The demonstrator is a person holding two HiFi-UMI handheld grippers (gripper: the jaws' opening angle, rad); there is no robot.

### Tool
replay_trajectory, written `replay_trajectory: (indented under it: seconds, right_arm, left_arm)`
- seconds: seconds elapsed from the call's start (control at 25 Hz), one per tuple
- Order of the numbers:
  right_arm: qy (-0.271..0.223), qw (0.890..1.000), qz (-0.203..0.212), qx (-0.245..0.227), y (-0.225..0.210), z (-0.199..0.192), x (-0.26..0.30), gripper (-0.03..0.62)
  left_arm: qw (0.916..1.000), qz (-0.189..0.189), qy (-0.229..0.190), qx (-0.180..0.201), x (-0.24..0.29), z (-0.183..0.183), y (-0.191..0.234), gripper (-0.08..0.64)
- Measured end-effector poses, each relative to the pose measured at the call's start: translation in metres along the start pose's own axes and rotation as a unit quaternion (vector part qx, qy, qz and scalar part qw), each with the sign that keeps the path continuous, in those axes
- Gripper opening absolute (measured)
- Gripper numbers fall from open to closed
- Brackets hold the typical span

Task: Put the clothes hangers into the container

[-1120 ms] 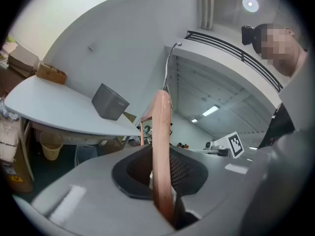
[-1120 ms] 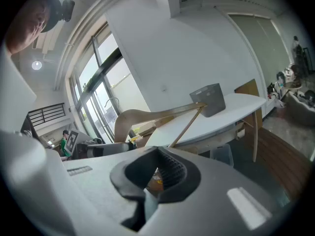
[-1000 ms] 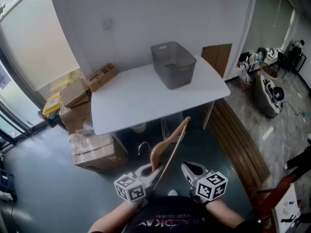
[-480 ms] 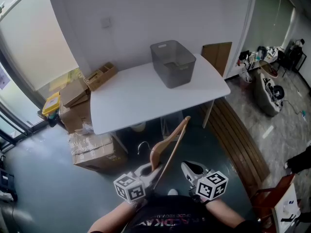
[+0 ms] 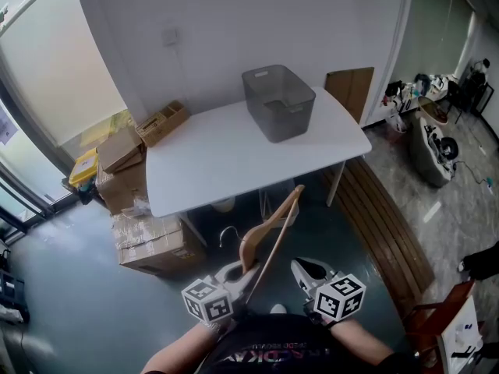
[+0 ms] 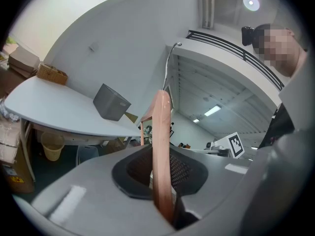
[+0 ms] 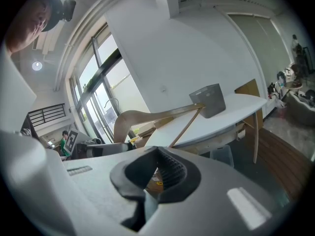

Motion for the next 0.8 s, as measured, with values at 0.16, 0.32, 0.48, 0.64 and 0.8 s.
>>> replay_trajectory:
  seconds: [0.16,0.32,0.48,0.64,0.8]
  right_arm:
    - [0.001,1.000,0.002,0.001,-0.005,0.001,0.003,0.002]
    - [0.000,1.000,0.000,0.004,-0.013,0.003,0.003,0.002]
    - [-0.002,1.000,-0.001,0.010,-0.022,0.006,0.001,0.002]
    - [-0.004,1.000,-0.001,0.014,-0.029,0.009,0.001,0.002]
    - [-0.007,1.000,0.002,0.016,-0.037,0.013,0.002,0.002]
  left_arm:
    - [1.0000,0.004,0.000,-0.001,0.004,0.002,0.005,0.037]
    - [1.0000,0.005,0.001,-0.003,0.011,0.004,0.006,0.037]
    - [1.0000,0.006,0.001,-0.003,0.020,0.005,0.006,0.037]
    - [0.9999,0.010,0.000,-0.002,0.026,0.007,0.006,0.037]
    - [0.9998,0.018,-0.005,0.000,0.031,0.011,0.006,0.037]
Point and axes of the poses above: the fingertips, and each gripper's own axes: x forward along the fingers, y to its left, z out of its top, the point moved 7 cm from there along -x, backward along the fingers
